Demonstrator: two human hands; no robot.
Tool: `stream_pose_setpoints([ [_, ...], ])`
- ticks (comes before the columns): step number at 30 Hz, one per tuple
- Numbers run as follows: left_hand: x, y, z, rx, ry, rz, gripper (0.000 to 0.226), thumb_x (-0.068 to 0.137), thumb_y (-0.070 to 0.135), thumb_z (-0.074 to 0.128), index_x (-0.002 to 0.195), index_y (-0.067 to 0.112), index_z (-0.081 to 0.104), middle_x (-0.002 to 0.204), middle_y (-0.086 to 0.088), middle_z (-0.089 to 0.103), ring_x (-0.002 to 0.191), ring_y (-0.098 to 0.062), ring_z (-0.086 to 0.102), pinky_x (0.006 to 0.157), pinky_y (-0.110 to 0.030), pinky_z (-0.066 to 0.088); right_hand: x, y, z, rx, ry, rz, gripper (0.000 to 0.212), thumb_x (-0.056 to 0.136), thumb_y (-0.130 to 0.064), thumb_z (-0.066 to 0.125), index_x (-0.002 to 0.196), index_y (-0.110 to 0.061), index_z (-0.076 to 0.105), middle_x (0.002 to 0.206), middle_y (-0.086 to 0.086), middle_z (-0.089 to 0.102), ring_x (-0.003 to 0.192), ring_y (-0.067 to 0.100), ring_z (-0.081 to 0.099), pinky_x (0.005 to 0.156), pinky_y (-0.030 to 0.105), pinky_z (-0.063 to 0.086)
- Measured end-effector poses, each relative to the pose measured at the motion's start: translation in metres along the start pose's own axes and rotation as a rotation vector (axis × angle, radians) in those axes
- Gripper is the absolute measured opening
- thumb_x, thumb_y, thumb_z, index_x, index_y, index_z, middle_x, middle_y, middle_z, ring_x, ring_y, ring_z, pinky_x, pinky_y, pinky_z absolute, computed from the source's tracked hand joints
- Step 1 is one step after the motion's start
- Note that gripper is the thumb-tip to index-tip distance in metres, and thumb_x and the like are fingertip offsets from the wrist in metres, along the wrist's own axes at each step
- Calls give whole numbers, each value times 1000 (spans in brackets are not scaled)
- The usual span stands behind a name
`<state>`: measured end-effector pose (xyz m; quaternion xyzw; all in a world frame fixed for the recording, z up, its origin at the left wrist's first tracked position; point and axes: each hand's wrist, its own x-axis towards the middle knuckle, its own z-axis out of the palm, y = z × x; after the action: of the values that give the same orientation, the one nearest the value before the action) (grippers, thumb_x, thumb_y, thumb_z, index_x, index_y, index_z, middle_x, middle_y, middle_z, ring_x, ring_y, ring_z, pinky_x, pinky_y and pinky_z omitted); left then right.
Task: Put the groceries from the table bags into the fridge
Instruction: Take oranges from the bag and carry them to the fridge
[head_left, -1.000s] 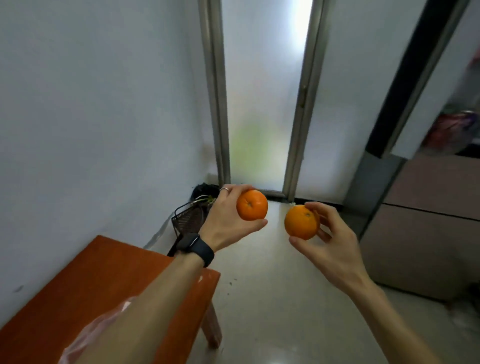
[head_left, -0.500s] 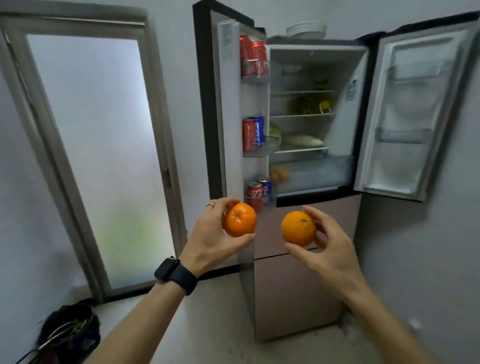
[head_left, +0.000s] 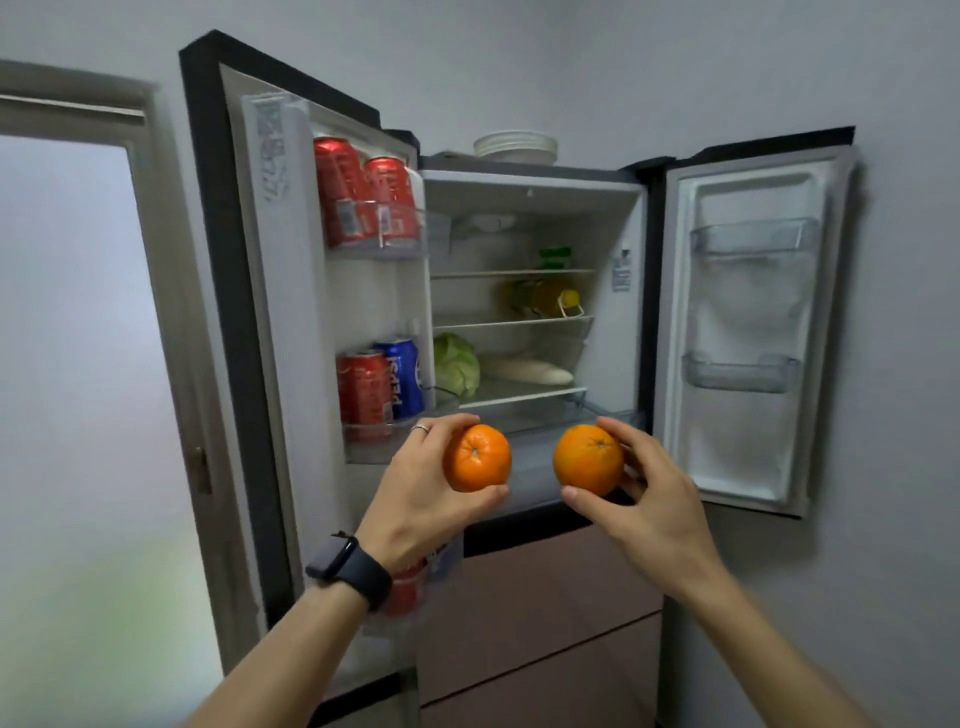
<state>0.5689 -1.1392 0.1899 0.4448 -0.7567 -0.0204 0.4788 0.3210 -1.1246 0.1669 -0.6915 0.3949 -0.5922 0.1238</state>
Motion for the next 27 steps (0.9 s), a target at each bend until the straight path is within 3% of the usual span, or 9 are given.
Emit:
stream_pose_setpoints([
  [5, 65, -20, 46, 15, -6, -20, 76, 65, 57, 82, 131, 40, 47, 124, 15, 48, 109, -3, 52, 92, -32, 52, 60, 43, -6, -16, -5, 4, 73, 71, -25, 89, 132, -40, 51, 128, -18, 52, 115, 2, 57, 89, 10, 49],
  [11, 133, -44, 100, 53, 16, -71, 76, 69, 48, 83, 134, 36, 45, 126, 12, 46, 112, -9, 50, 95, -36, 50, 139, 109, -7, -23, -68, -8, 73, 73, -29, 88, 130, -45, 45, 122, -27, 49, 109, -4, 55, 80, 6, 48],
  [19, 212, -89, 159, 149, 98, -248, 74, 70, 44, 85, 133, 32, 47, 124, 6, 49, 110, -13, 52, 93, -31, 49, 244, 208, 11, 26, -198, -31, 71, 74, -34, 87, 132, -41, 46, 127, -15, 49, 107, 7, 56, 83, 17, 47],
  [27, 252, -144, 185, 355, -64, -537, 79, 71, 49, 83, 137, 31, 45, 126, 0, 41, 110, -20, 48, 93, -33, 47, 314, 280, 53, -103, -430, -49, 69, 71, -53, 83, 128, -43, 47, 121, -13, 53, 111, 15, 53, 91, 40, 50],
])
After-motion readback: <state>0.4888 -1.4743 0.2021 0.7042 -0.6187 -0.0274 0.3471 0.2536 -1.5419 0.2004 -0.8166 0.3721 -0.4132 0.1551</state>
